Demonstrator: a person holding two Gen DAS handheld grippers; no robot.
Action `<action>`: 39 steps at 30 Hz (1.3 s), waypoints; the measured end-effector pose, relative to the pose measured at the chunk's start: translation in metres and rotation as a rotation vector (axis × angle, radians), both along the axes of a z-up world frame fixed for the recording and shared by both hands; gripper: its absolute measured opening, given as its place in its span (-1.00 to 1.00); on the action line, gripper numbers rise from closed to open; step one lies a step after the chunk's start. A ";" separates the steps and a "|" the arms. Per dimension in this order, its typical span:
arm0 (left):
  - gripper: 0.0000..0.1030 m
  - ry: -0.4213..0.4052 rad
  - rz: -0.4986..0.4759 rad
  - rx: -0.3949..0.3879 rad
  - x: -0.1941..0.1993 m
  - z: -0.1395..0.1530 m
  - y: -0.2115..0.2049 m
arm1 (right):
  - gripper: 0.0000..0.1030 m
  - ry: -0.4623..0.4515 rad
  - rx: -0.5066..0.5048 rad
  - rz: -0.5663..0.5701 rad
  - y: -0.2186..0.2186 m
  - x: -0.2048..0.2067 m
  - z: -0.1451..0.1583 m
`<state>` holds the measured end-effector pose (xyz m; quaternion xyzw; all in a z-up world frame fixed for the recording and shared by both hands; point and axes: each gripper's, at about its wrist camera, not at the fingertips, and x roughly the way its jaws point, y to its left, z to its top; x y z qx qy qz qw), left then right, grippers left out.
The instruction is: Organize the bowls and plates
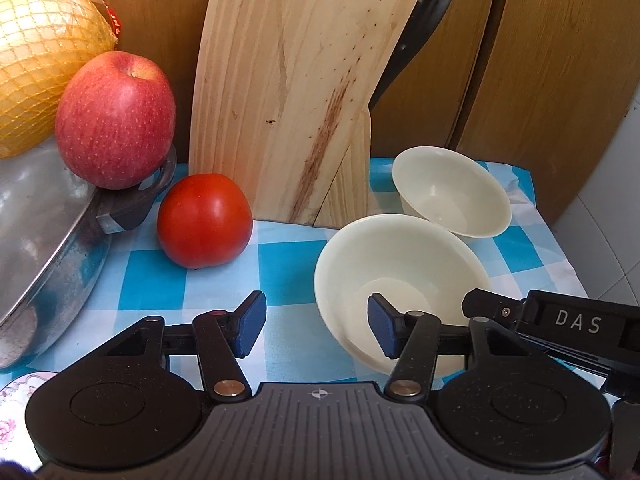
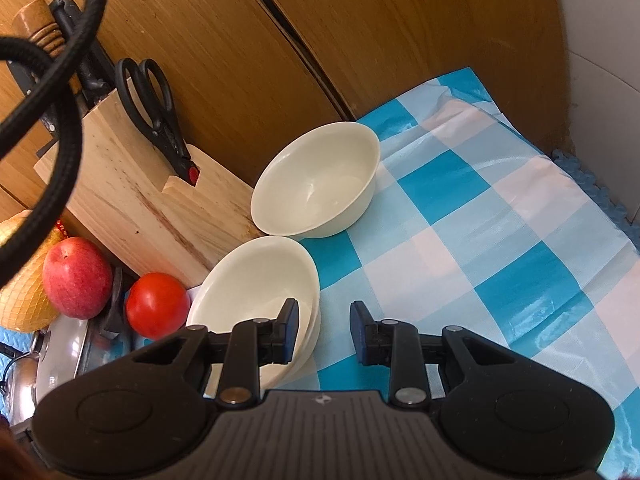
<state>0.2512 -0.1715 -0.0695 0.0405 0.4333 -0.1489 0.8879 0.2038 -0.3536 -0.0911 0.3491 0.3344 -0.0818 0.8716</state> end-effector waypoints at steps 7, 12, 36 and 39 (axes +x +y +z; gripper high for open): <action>-0.08 0.041 -0.007 -0.026 0.008 -0.004 -0.002 | -0.52 0.017 -0.019 0.024 0.004 0.008 -0.003; -0.29 0.056 -0.015 -0.031 0.011 -0.006 -0.005 | -0.68 0.022 -0.007 0.050 0.007 0.009 -0.004; -0.42 -0.010 -0.049 -0.034 -0.017 0.028 0.000 | -0.77 -0.016 -0.030 0.088 0.020 -0.020 0.024; -0.42 -0.021 -0.052 -0.037 -0.023 0.035 0.003 | -0.77 -0.025 -0.033 0.097 0.023 -0.028 0.029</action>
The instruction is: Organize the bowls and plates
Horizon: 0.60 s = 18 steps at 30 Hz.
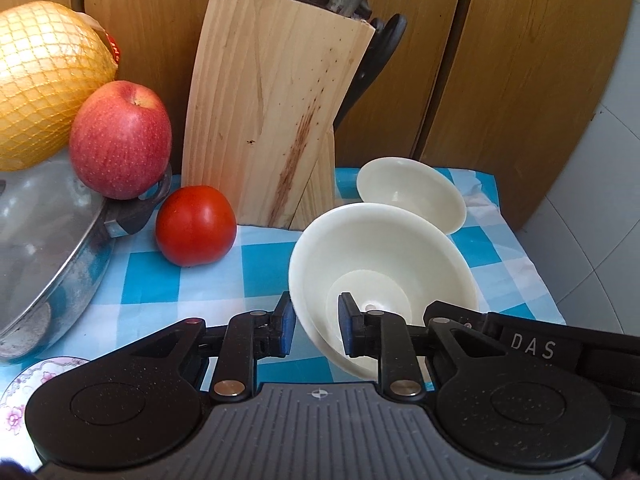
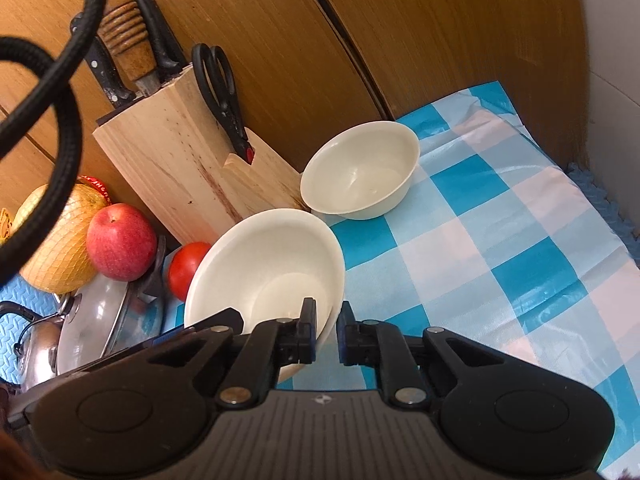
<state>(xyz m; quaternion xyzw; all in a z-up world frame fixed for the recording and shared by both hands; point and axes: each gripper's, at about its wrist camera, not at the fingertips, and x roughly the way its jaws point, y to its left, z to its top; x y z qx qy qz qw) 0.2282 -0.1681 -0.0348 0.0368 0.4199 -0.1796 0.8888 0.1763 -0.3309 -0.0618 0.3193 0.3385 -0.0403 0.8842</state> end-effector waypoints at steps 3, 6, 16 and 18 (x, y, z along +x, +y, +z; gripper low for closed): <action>-0.41 -0.011 0.000 0.000 -0.007 0.005 0.003 | -0.77 -0.011 -0.005 0.015 0.004 -0.008 0.006; -0.39 -0.022 0.002 0.000 -0.015 0.011 0.008 | -0.76 -0.020 -0.006 0.028 0.008 -0.016 0.010; -0.35 -0.036 -0.006 0.014 -0.040 0.021 0.021 | -0.77 -0.033 -0.012 0.058 0.021 -0.042 0.018; -0.34 -0.033 -0.009 0.012 -0.045 0.021 0.024 | -0.77 -0.031 -0.015 0.065 0.023 -0.047 0.019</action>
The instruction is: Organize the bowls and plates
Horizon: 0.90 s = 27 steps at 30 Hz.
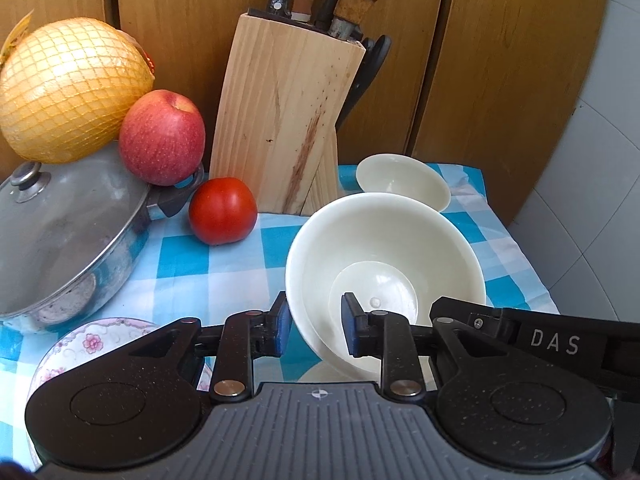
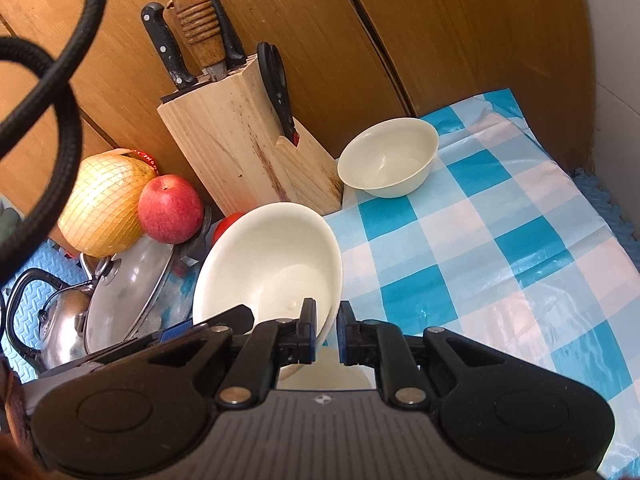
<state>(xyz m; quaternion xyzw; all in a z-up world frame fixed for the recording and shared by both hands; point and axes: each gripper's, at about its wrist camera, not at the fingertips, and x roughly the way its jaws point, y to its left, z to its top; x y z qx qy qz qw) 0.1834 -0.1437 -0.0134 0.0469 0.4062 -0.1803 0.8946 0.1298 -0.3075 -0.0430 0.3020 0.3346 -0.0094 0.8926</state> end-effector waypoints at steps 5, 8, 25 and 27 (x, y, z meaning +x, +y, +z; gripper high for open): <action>-0.34 0.006 -0.004 0.005 -0.012 0.001 0.008 | -0.77 0.018 -0.006 0.019 0.009 -0.012 -0.003; -0.34 0.004 -0.008 0.010 -0.019 0.001 0.012 | -0.76 0.029 -0.006 0.030 0.015 -0.019 -0.005; -0.31 0.040 -0.029 0.045 -0.042 -0.007 0.022 | -0.71 0.089 -0.020 0.050 0.033 -0.043 -0.014; -0.30 0.050 -0.035 0.040 -0.043 -0.008 0.022 | -0.70 0.088 -0.041 0.046 0.034 -0.045 -0.012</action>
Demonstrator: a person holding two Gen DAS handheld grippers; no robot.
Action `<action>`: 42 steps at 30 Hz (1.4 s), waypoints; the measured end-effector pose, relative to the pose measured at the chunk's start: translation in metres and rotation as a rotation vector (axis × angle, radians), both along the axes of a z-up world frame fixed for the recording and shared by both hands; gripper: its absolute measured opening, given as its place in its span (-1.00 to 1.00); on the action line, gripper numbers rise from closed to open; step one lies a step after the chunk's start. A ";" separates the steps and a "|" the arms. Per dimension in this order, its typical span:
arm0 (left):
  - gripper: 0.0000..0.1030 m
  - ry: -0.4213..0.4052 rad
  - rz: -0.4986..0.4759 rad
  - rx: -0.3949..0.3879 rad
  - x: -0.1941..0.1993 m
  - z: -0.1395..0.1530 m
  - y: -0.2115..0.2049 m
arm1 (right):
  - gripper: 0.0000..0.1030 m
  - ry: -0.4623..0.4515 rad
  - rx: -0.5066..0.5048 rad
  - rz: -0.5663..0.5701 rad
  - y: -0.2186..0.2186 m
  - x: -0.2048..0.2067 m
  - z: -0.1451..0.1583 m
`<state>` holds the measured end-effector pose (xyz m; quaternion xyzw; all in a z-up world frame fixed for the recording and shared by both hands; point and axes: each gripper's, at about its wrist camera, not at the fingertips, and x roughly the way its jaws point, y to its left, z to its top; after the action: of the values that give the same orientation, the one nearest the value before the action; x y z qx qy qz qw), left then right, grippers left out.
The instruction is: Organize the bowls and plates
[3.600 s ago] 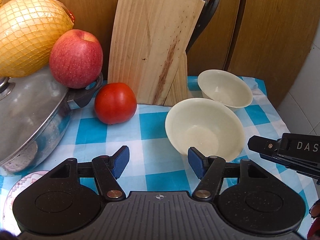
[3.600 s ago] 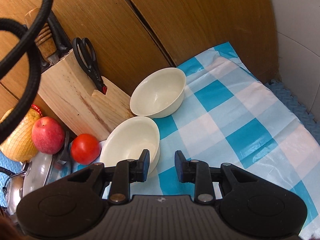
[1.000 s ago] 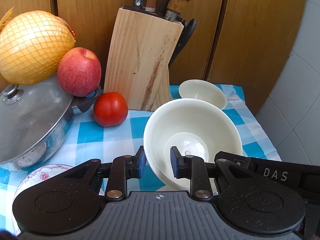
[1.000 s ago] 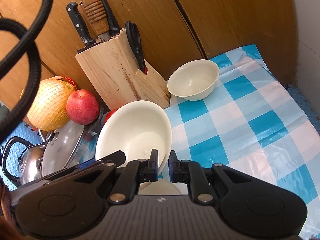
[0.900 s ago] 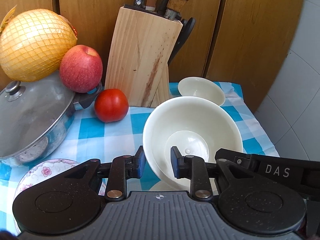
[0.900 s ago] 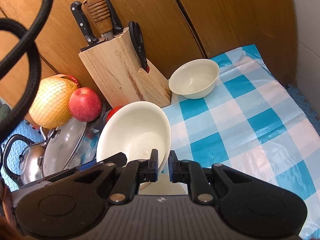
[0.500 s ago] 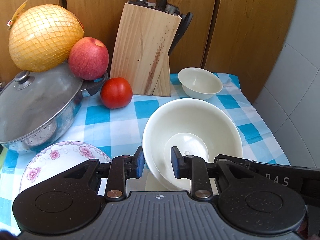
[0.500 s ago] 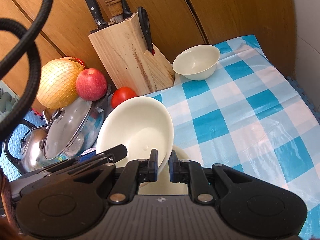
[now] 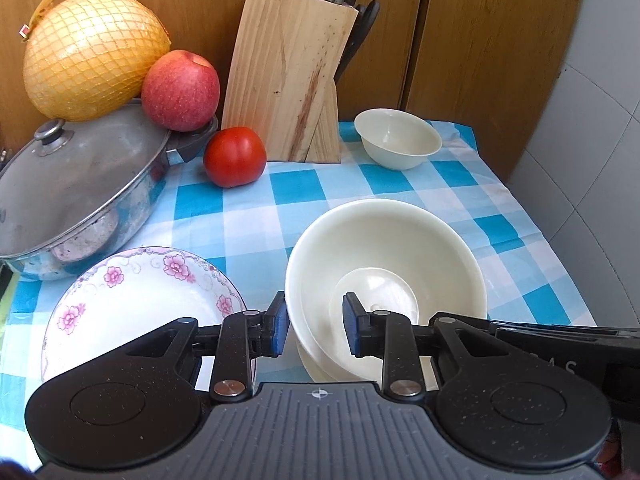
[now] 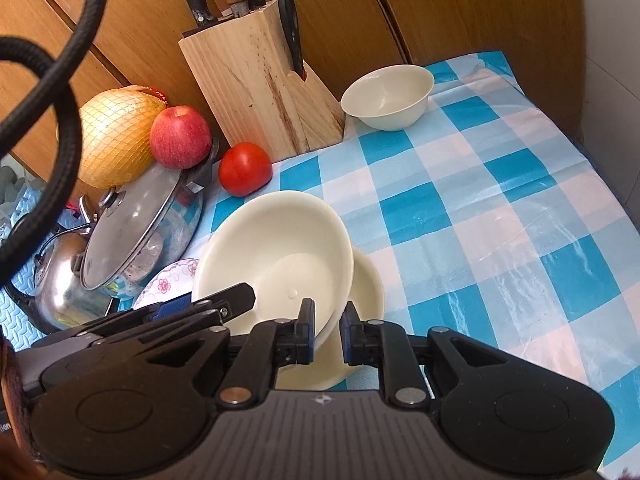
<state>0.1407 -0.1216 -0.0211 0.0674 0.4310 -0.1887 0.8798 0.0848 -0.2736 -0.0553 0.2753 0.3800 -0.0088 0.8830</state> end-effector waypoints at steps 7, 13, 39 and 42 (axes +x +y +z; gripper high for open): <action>-0.27 -0.006 0.058 -0.022 0.007 0.010 0.016 | -0.54 -0.045 -0.128 -0.049 -0.007 -0.014 0.017; -0.27 0.003 0.053 -0.048 0.010 0.010 0.013 | -0.51 -0.046 -0.056 -0.101 -0.027 -0.007 0.012; 0.16 0.058 0.060 -0.102 0.073 0.005 -0.033 | -0.51 -0.053 0.024 -0.224 -0.084 0.055 0.003; 0.18 0.063 0.067 -0.117 0.077 0.003 -0.036 | -0.51 -0.066 0.043 -0.248 -0.094 0.059 0.002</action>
<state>0.2182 -0.1573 -0.0179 -0.0045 0.4489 -0.1861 0.8739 0.1441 -0.3671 -0.0528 0.3389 0.3138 -0.1007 0.8812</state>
